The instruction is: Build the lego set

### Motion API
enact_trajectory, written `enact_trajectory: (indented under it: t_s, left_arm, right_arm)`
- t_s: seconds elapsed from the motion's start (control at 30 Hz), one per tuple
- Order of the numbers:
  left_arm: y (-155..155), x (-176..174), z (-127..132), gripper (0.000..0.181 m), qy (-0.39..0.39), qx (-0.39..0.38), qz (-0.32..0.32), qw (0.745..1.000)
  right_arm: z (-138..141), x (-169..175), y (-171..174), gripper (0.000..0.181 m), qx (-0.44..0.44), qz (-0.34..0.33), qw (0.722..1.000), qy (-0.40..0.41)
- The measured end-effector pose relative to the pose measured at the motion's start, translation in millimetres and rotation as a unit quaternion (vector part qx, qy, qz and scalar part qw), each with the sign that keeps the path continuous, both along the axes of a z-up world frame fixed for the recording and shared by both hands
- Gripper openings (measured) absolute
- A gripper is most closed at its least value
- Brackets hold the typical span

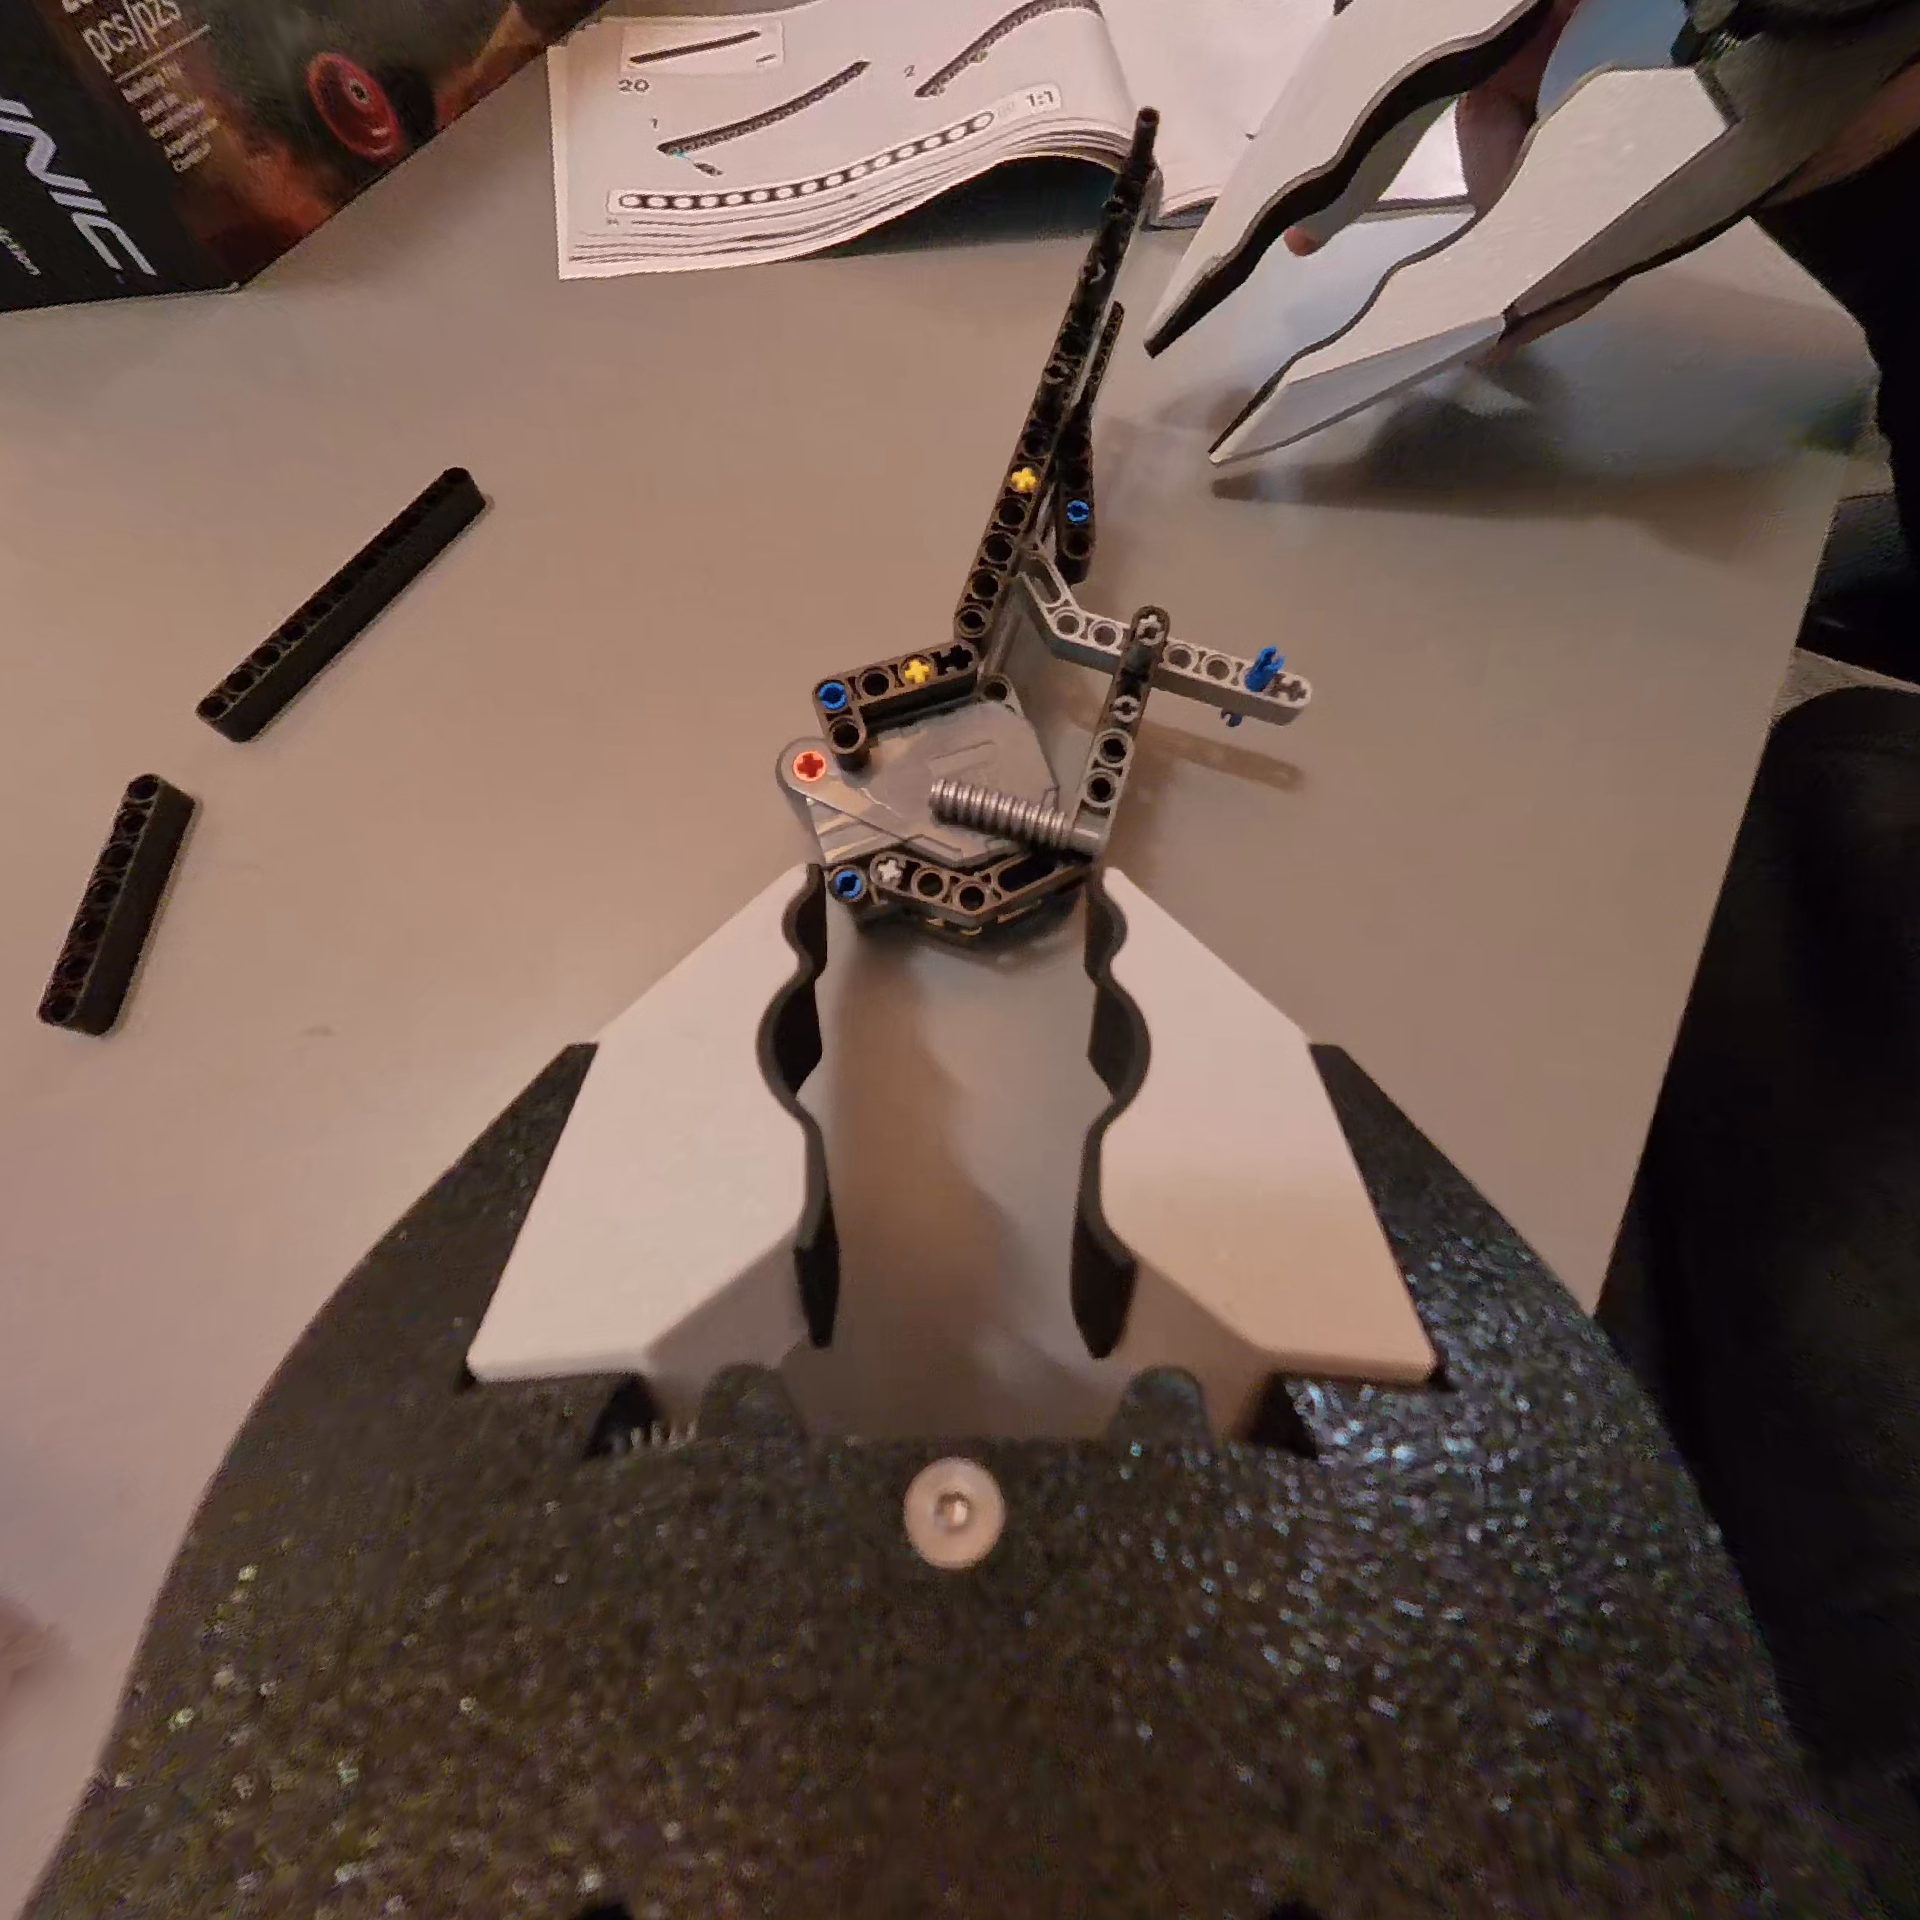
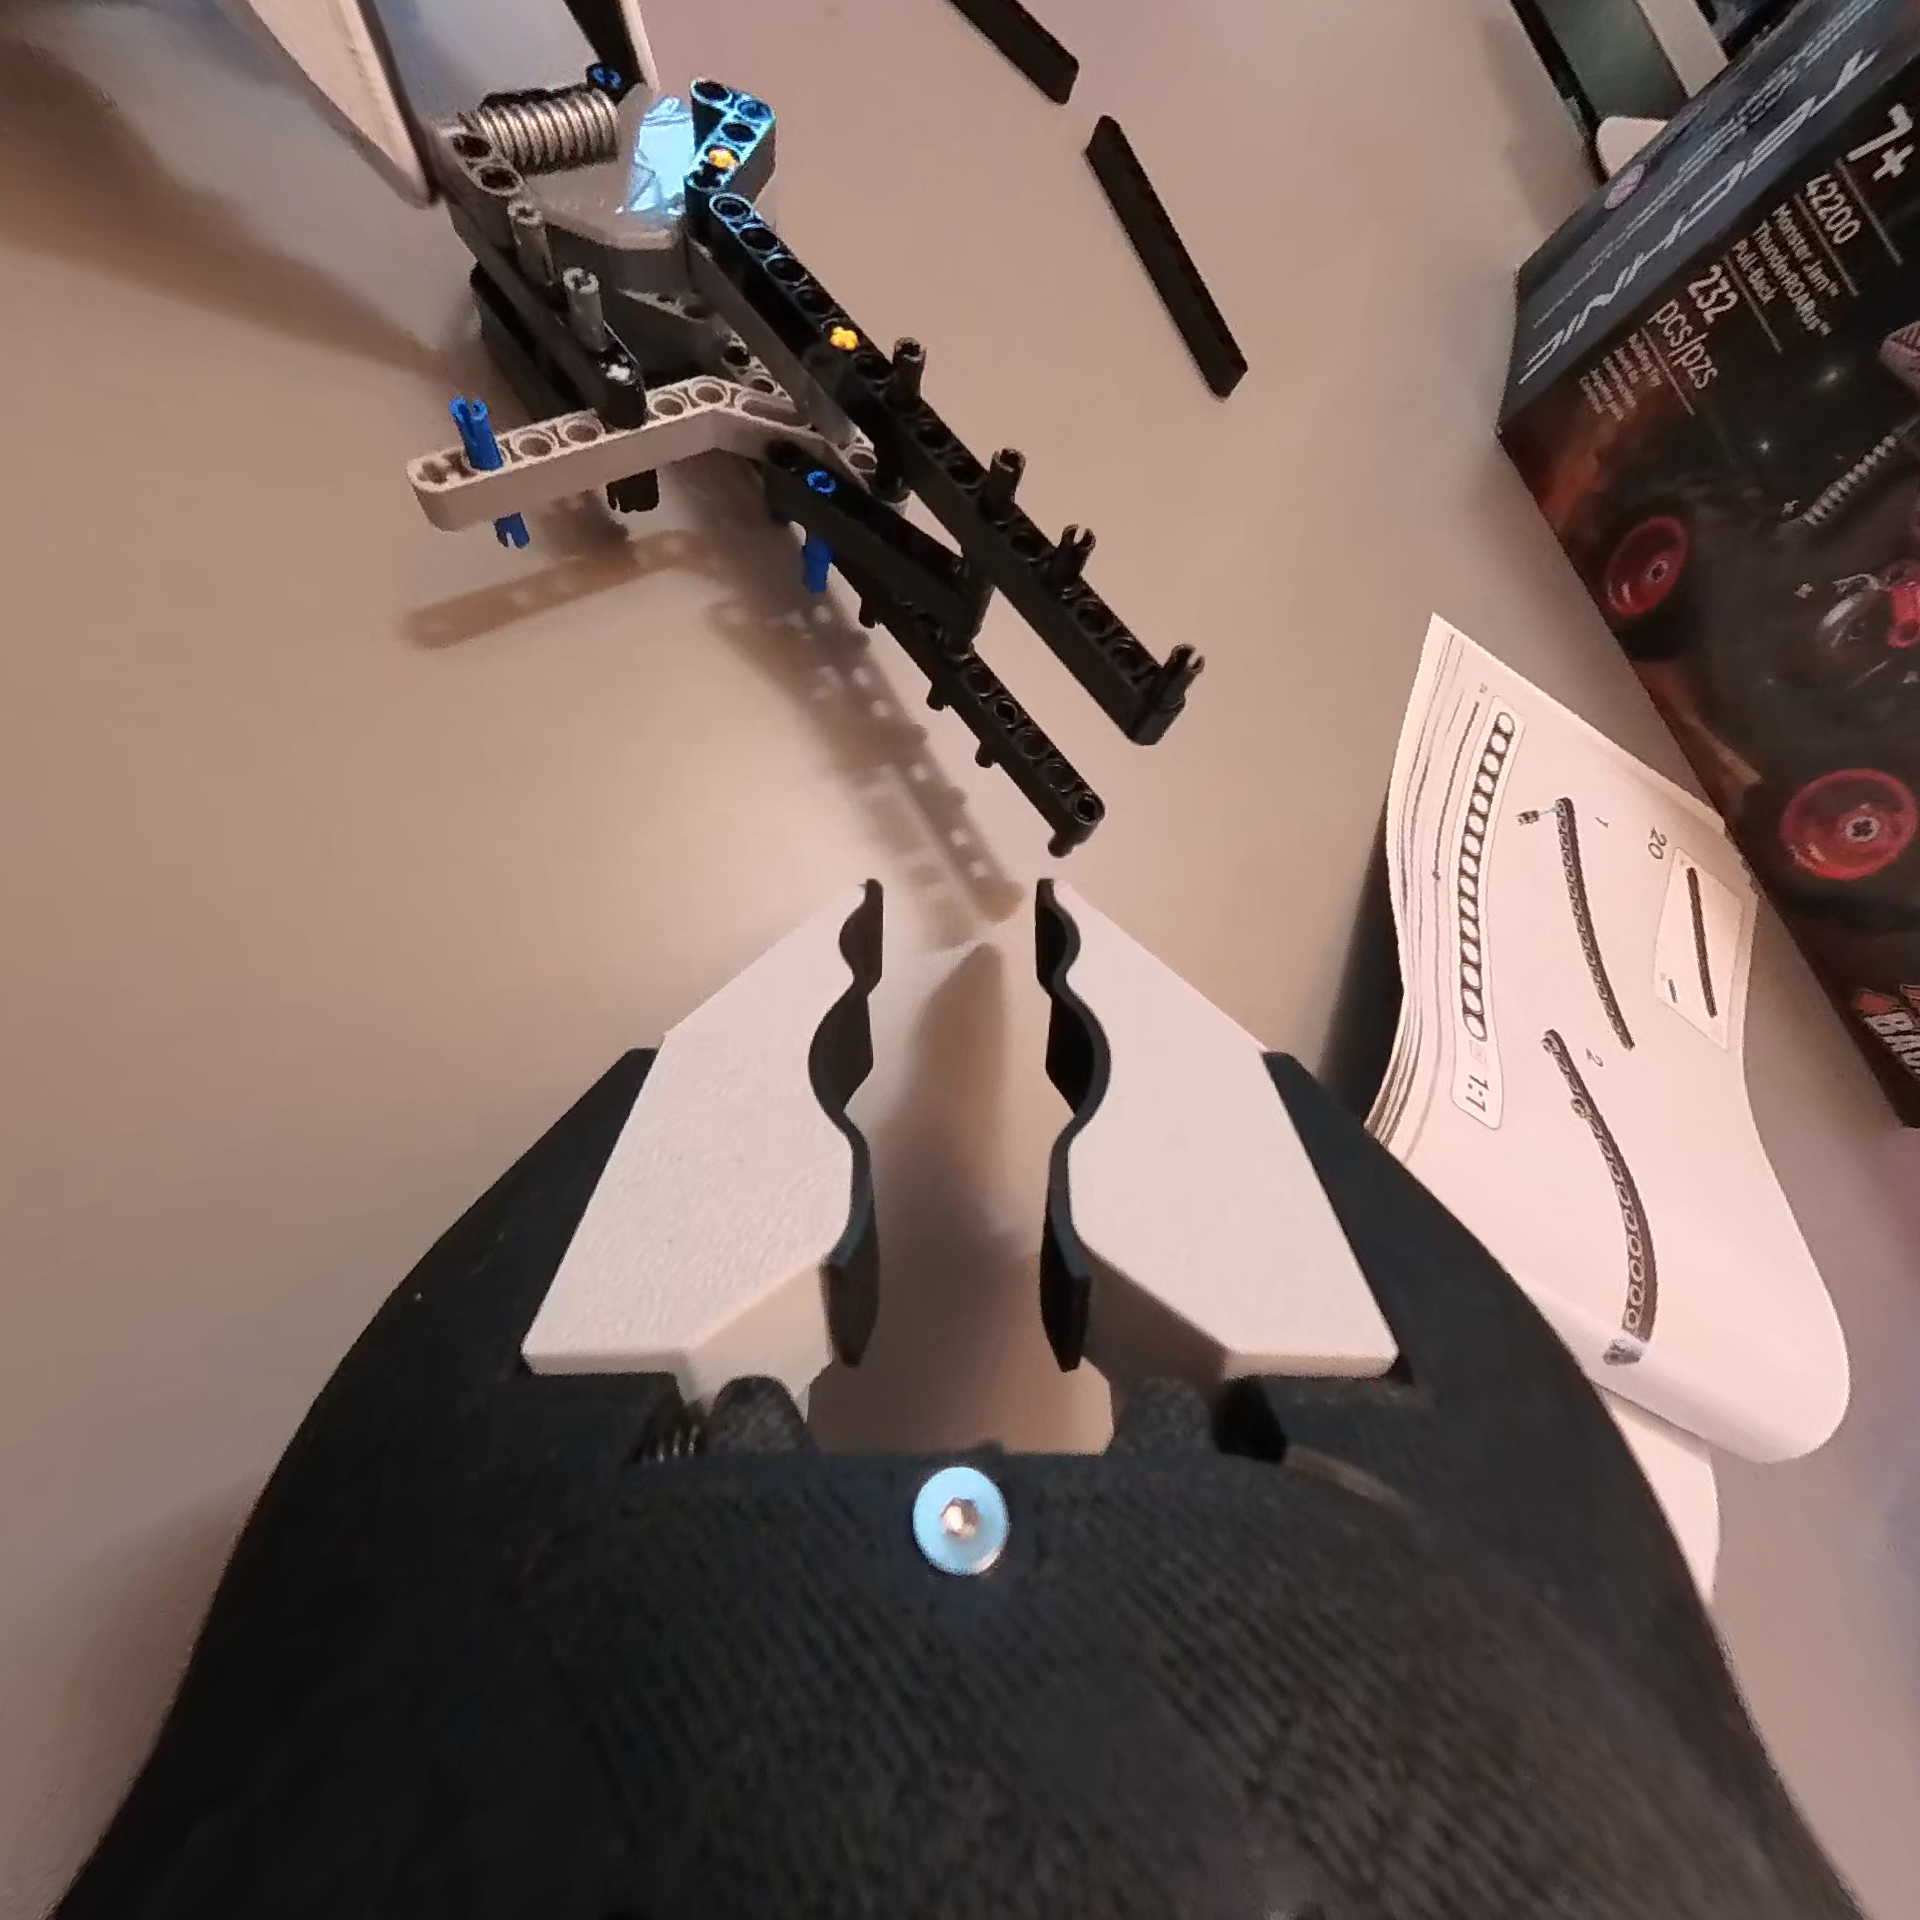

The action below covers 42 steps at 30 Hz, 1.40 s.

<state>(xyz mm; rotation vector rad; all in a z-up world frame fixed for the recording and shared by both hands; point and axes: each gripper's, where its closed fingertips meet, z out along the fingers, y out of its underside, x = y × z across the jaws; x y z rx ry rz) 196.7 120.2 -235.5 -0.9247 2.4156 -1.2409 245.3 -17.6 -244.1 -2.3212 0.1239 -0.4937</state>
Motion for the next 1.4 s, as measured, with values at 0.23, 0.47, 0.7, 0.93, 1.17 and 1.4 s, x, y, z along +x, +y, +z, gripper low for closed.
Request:
enact_trajectory:
  t_s: [0.23,0.47,0.7,0.93,1.17,1.4]
  left_arm:
    - [0,2,-4,0.043,-0.004,0.009,-0.015,1.000]
    - [-1,13,-4,0.043,-0.012,0.010,-0.023,1.000]
    - [-4,26,-4,0.043,-0.020,0.016,-0.033,0.999]
    - [4,37,-1,0.042,-0.033,0.023,-0.009,0.999]
    - [0,25,3,0.045,-0.012,-0.009,-0.025,1.000]
    - [-6,30,-3,0.044,-0.003,-0.002,-0.028,1.000]
  right_arm:
    - [7,4,2,0.029,0.024,-0.007,1.000,-0.009]
    - [7,6,-3,0.029,0.023,-0.011,1.000,-0.006]
    - [17,15,-5,0.030,0.043,-0.039,0.998,-0.023]
    - [33,16,6,0.044,0.118,-0.042,0.992,-0.012]
    - [30,20,11,0.069,0.130,-0.054,0.990,-0.004]
    - [22,4,25,0.056,0.086,-0.005,0.996,-0.022]
